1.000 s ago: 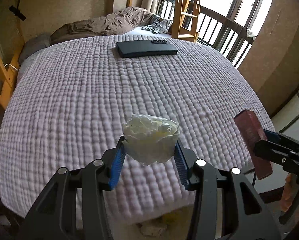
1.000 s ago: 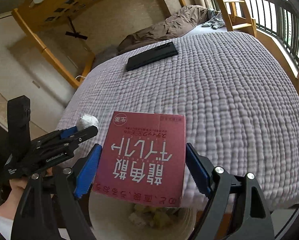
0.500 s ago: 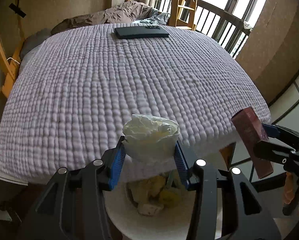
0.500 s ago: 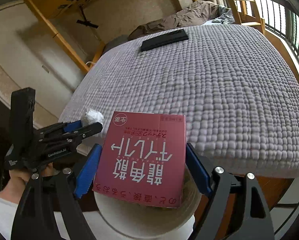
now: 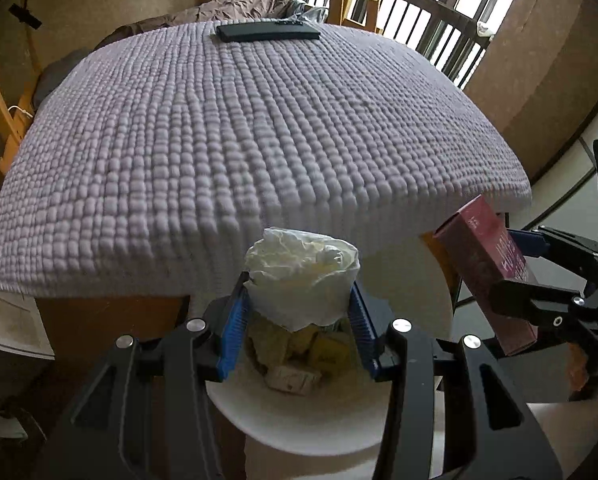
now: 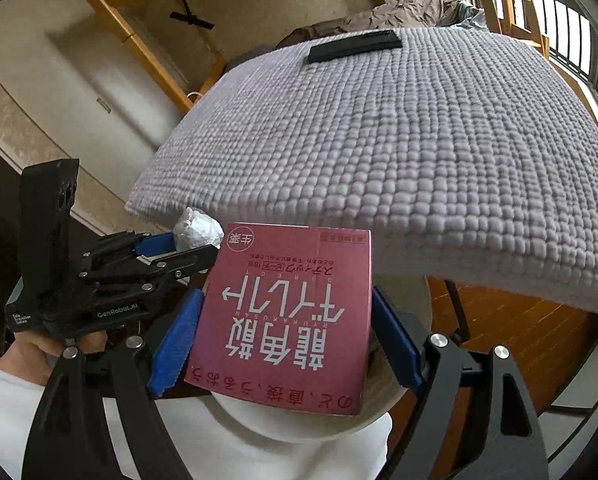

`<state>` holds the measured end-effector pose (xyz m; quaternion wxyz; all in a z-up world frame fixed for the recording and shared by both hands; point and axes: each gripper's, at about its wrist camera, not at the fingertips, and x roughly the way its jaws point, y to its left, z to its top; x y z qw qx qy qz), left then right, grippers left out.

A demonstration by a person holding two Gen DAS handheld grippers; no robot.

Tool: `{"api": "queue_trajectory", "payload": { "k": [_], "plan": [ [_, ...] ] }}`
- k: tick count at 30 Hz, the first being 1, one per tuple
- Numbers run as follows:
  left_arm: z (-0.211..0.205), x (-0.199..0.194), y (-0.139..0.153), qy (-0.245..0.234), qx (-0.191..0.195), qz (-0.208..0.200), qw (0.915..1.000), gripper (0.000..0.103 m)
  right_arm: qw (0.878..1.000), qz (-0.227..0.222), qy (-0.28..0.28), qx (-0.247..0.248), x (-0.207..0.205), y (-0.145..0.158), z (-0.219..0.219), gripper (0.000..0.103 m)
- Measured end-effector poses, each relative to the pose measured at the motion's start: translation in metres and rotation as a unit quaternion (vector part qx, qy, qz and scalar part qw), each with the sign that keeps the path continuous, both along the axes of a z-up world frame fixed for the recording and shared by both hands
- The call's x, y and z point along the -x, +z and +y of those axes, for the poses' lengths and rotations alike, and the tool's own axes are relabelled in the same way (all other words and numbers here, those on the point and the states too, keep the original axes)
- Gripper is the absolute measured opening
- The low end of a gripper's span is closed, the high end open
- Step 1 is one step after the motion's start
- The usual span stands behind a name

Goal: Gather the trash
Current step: 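Carry the tissue and red box with both tools over the bin opening, then open the left tool while the right tool opens, dropping tissue and box into bin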

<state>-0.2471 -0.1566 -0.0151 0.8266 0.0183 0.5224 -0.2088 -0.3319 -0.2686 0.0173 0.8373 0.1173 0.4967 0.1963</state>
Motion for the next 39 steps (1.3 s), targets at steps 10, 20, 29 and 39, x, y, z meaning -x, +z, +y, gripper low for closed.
{"api": "queue_trajectory", "payload": {
  "k": [10,20,29,39],
  "plan": [
    [-0.005,0.013,-0.022,-0.017,-0.026,0.018,0.9994,0.048,1.0,0.02,0.006,0.012,0.003,-0.019,0.005,0.081],
    [-0.011,0.013,-0.047,-0.025,-0.04,0.037,0.9982,0.048,0.999,0.041,0.001,0.017,0.002,-0.041,0.005,0.081],
    [-0.02,0.011,-0.076,-0.03,-0.054,0.052,0.9967,0.048,0.998,0.056,0.002,0.028,-0.006,-0.063,0.013,0.081],
    [-0.024,0.014,-0.105,-0.032,-0.068,0.066,0.9949,0.048,0.997,0.069,-0.001,0.032,-0.006,-0.083,0.023,0.081]
  ]
}}
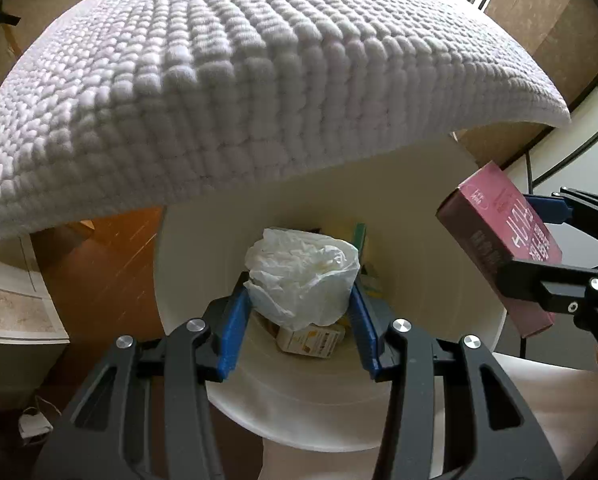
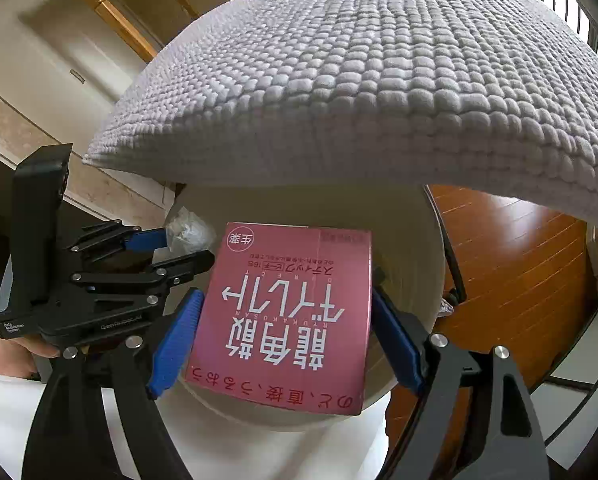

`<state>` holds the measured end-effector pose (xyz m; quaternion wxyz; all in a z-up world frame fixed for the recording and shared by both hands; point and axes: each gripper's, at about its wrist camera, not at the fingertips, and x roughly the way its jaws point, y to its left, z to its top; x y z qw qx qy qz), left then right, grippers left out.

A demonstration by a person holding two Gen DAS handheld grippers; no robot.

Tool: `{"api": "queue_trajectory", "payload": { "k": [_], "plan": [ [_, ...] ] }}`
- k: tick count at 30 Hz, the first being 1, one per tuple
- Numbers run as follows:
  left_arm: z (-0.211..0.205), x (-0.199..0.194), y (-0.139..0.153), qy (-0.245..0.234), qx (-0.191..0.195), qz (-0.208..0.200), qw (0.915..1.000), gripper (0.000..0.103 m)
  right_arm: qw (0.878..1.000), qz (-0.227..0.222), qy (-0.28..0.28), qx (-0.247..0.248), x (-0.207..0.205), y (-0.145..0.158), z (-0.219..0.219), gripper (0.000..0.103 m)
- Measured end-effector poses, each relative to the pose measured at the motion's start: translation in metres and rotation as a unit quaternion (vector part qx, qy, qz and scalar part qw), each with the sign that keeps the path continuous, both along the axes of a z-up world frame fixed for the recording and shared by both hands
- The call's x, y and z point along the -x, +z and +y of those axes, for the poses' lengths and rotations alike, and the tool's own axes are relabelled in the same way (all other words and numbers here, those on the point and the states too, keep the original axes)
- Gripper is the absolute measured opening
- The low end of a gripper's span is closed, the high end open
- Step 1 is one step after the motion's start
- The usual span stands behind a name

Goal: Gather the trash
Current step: 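Open the left tool while the right tool opens, dropping tissue and box into bin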

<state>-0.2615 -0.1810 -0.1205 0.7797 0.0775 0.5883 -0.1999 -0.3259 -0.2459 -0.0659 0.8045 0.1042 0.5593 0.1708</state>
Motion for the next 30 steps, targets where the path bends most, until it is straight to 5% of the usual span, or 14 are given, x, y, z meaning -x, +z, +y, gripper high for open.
{"api": "queue_trajectory", "payload": {
  "k": [20,21,23,24,30],
  "plan": [
    [0.002,-0.002,-0.026,-0.008,-0.008,0.013,0.9998,0.049,1.0,0.019,0.003,0.007,-0.006,-0.017,0.021,0.081],
    [0.004,-0.001,-0.026,-0.01,-0.001,0.012,0.9999,0.051,1.0,0.021,0.003,0.006,-0.007,-0.017,0.021,0.082],
    [0.006,-0.002,-0.024,-0.013,-0.002,0.008,0.9999,0.078,1.0,0.022,0.002,0.005,-0.007,-0.019,0.022,0.083],
    [0.006,-0.001,-0.021,-0.013,-0.006,0.001,0.9999,0.082,1.0,0.022,-0.001,0.008,-0.007,-0.019,0.022,0.088],
    [0.011,-0.003,-0.016,-0.009,0.0,-0.004,1.0,0.082,1.0,0.014,-0.021,0.011,-0.009,-0.014,0.015,0.092]
  ]
}}
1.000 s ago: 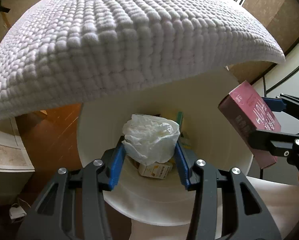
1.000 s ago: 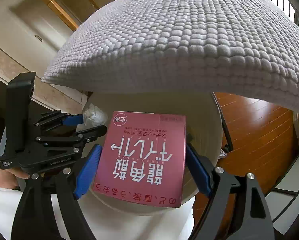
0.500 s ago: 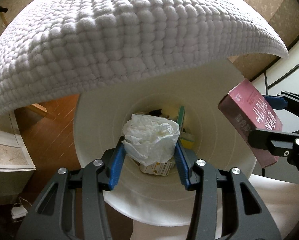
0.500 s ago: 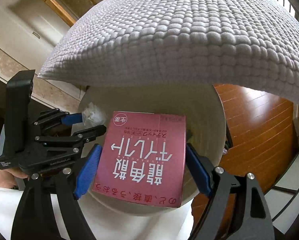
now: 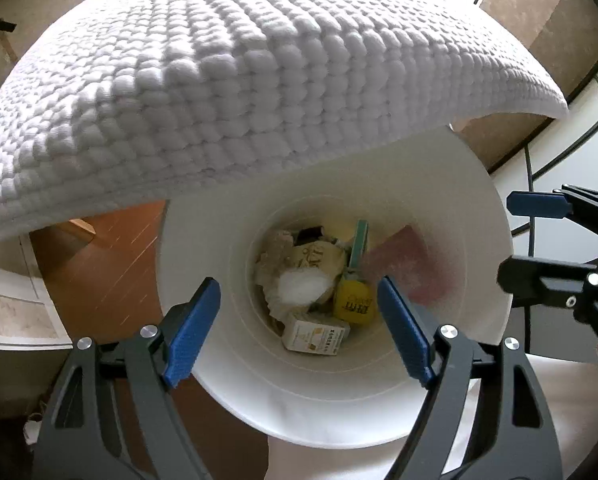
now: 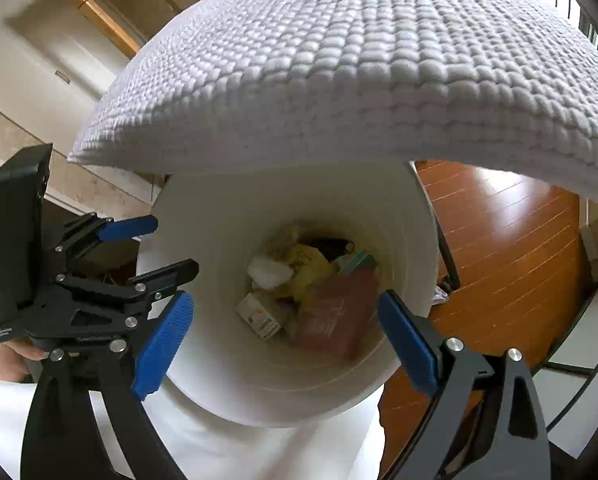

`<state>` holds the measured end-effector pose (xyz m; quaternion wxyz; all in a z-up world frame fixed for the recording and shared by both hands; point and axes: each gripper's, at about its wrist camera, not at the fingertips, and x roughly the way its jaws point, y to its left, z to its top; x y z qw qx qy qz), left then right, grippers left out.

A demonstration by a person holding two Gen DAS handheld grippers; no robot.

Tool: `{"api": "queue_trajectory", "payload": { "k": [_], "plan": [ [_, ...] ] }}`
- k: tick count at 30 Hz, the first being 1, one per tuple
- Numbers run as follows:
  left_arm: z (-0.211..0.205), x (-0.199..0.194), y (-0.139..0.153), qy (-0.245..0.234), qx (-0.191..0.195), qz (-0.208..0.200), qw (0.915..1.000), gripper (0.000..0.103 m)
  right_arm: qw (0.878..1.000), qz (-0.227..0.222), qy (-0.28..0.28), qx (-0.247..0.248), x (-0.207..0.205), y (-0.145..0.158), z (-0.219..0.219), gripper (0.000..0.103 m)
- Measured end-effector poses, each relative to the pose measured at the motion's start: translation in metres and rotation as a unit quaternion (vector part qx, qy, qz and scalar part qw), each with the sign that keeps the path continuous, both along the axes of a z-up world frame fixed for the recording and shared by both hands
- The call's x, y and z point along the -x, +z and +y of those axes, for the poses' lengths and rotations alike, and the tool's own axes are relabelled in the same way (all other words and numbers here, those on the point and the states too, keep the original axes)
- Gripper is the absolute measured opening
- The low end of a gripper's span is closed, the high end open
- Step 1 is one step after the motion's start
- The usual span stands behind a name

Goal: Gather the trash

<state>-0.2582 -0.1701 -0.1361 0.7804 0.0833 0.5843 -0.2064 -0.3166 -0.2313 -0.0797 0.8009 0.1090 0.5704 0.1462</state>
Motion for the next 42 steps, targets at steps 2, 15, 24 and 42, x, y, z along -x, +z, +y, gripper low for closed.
{"api": "queue_trajectory", "payload": {
  "k": [2,15,24,42],
  "plan": [
    [0.002,-0.001,0.004,0.002,0.003,0.002,1.0,0.082,1.0,-0.004,-0.002,0.001,-0.001,0.004,0.0,0.092],
    [0.019,-0.033,0.108,0.025,0.071,-0.118,0.9901,0.099,0.991,-0.129,-0.037,0.021,-0.025,0.089,-0.022,0.099],
    [0.062,-0.187,0.11,0.151,0.01,-0.184,0.9712,0.101,0.968,-0.17,-0.14,0.118,-0.157,0.1,-0.115,0.099],
    [0.099,-0.327,0.049,0.205,-0.02,-0.138,0.9687,0.102,0.956,-0.12,-0.192,0.188,-0.3,0.045,-0.175,0.099]
  ]
}}
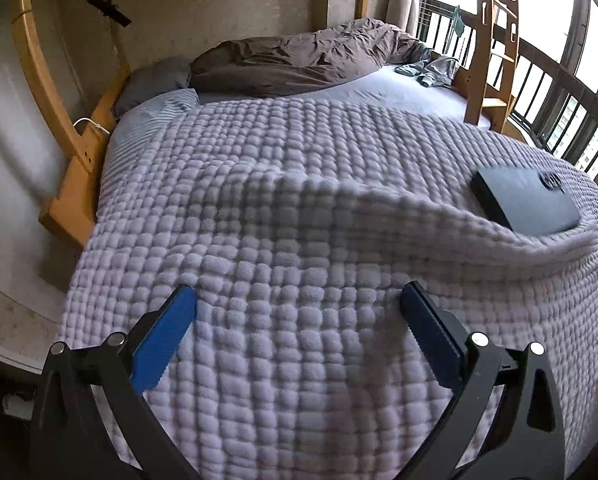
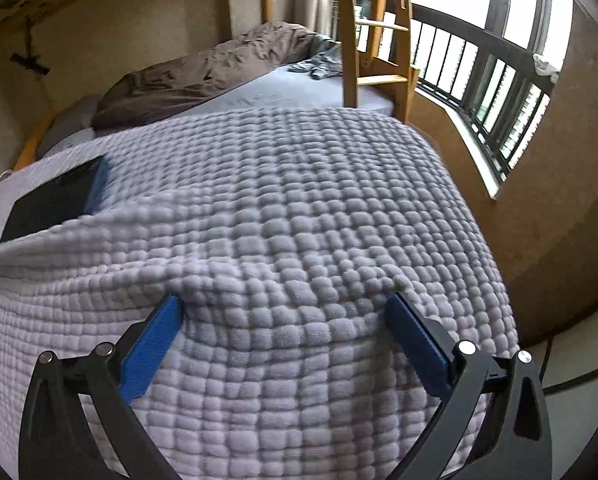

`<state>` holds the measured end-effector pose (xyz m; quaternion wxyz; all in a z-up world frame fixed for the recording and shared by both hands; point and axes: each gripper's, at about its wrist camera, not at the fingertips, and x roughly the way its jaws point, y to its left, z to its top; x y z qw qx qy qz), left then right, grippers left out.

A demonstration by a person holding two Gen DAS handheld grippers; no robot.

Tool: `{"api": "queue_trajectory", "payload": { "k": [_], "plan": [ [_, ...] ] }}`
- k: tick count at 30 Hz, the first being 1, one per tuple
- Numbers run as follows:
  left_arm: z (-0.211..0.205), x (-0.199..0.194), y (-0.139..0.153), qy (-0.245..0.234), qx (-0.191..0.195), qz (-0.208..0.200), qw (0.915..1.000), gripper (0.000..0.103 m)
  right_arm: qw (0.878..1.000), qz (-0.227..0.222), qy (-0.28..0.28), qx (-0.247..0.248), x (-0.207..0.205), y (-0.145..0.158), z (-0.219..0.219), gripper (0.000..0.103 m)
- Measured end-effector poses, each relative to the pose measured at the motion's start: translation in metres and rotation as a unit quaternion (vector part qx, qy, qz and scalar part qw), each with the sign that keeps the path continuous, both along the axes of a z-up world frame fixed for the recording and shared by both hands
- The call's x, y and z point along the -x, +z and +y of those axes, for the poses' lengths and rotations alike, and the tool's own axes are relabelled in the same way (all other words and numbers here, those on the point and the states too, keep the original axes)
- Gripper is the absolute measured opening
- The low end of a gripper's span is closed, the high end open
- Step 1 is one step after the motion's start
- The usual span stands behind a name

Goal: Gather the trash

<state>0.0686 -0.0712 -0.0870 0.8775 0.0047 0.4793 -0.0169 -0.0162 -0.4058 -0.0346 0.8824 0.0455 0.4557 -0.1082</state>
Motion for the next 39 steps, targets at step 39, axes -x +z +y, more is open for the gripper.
{"api": "queue_trajectory", "payload": {
  "k": [39],
  "plan": [
    [0.0,-0.005,0.0,-0.006,0.001,0.0,1.0,0.102,1.0,0.002,0.019,0.003,-0.001,0.006,0.006,0.099]
  ]
}}
